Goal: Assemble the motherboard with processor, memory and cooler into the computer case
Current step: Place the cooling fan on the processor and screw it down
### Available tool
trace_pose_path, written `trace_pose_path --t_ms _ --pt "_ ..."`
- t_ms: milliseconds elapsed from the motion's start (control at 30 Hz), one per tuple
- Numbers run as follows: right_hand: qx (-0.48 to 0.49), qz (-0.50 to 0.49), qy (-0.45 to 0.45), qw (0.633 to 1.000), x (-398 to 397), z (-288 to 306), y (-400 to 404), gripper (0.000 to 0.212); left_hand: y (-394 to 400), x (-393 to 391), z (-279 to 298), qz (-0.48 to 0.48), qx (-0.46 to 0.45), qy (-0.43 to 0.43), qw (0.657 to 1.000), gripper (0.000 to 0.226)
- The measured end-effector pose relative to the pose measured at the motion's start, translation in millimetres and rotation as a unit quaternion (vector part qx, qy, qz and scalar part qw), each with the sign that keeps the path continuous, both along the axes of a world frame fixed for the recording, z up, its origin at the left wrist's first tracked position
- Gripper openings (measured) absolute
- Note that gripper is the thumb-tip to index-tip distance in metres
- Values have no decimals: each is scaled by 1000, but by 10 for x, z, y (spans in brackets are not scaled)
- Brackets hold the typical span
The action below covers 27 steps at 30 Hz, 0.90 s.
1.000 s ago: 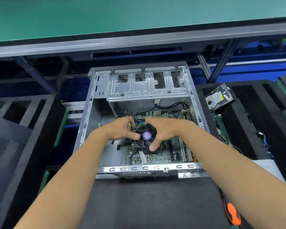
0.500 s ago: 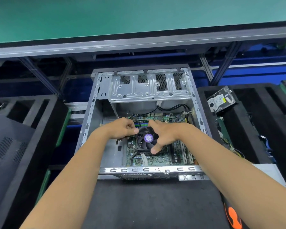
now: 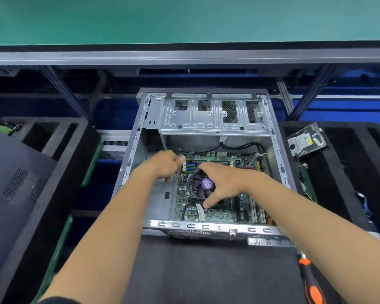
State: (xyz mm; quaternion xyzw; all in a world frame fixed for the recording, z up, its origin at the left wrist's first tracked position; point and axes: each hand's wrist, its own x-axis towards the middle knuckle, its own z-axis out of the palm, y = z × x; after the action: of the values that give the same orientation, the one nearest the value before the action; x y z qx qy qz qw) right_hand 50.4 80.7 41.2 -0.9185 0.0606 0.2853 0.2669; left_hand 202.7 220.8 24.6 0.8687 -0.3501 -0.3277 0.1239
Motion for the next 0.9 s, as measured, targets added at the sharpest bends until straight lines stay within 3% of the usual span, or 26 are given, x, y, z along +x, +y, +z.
trace_pose_path --t_ms 167,433,667,900 --pt "-18 20 11 1000 4 20 26 116 7 41 -50 -10 44 -72 996 50" --pt "-12 25 -5 1000 -18 49 7 104 6 -3 -100 -38 135 -60 988 59" --pt "14 -9 -16 1000 1 37 -17 94 32 -28 -37 -32 96 -44 994 42" --pt "10 -35 -59 998 16 63 -28 79 22 -11 -11 -7 19 -69 997 44"
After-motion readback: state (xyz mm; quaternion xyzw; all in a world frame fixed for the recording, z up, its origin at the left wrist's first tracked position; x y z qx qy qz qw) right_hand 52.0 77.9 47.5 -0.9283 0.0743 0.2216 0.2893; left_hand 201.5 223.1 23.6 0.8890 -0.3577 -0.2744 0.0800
